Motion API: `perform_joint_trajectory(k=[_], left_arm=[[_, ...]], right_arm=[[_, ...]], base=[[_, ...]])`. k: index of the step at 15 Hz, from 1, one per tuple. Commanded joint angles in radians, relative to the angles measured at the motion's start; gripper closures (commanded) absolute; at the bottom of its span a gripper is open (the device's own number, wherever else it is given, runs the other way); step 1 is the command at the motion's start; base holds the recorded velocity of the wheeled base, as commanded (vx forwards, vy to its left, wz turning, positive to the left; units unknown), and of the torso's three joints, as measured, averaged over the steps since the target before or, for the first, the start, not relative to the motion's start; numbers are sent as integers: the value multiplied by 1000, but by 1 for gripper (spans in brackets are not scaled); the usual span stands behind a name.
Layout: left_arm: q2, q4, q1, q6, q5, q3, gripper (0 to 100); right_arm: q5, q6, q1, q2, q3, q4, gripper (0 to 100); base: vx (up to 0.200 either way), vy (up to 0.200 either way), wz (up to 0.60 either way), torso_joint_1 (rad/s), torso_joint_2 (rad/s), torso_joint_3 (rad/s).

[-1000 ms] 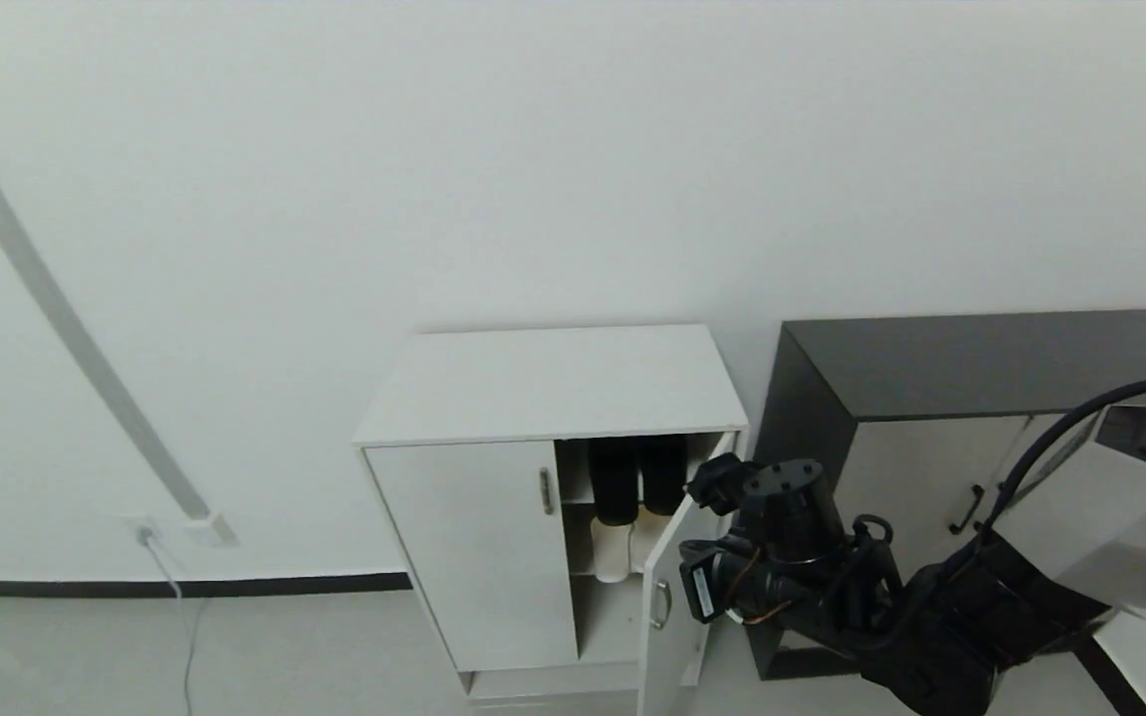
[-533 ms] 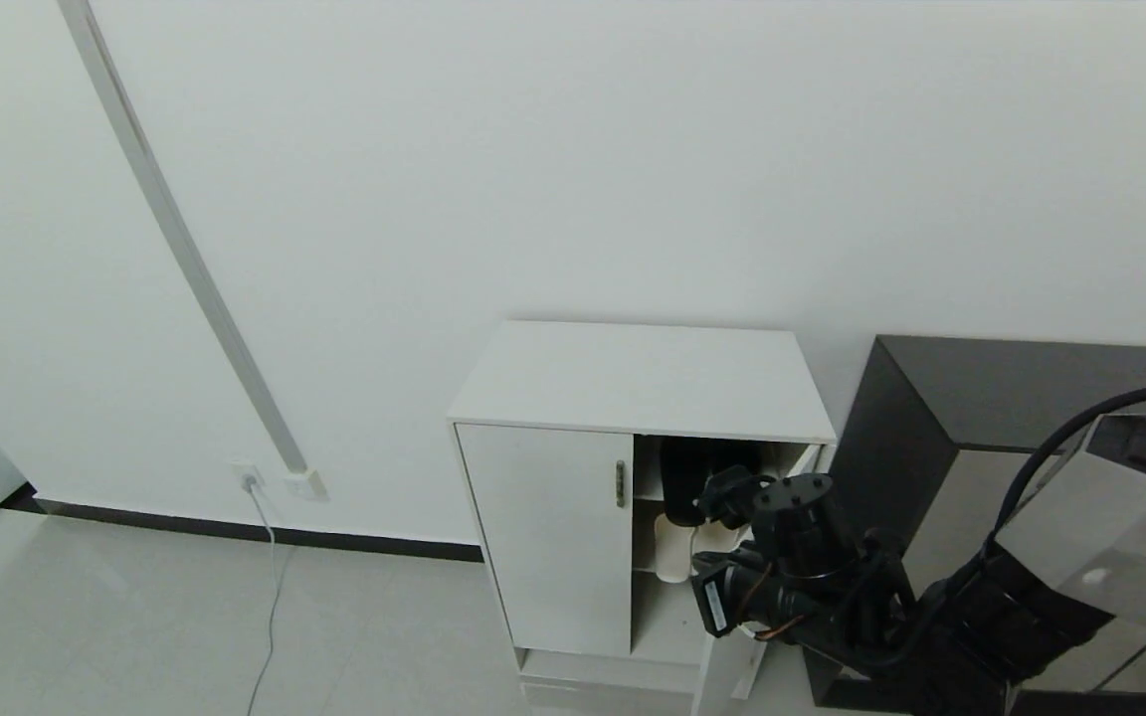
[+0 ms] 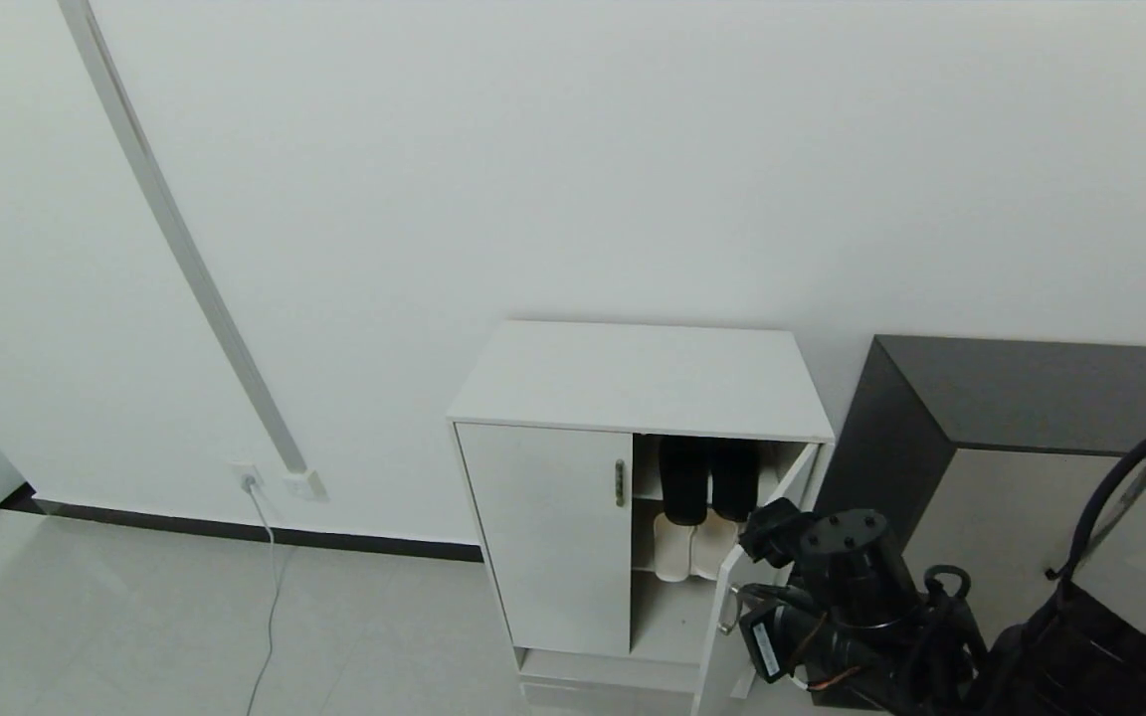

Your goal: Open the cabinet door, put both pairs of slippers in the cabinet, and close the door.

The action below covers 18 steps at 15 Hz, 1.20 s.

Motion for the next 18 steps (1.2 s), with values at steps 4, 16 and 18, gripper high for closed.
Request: perform_joint_trajectory(k=[4,16,18], left_arm=[[1,-1,0,-1,1,0,100],[1,-1,0,-4,2,0,100],[0,-1,0,-4,2,0,100]], right_arm=[[-2,0,3,61,197,-157,100],[-2,18,-6,288,-65,-214,100],[-2,19,-17,323,-128,-214,100]], base=[[200,0,0,2,-5,0],[0,0,0,0,0,0],[0,0,0,0,0,0]])
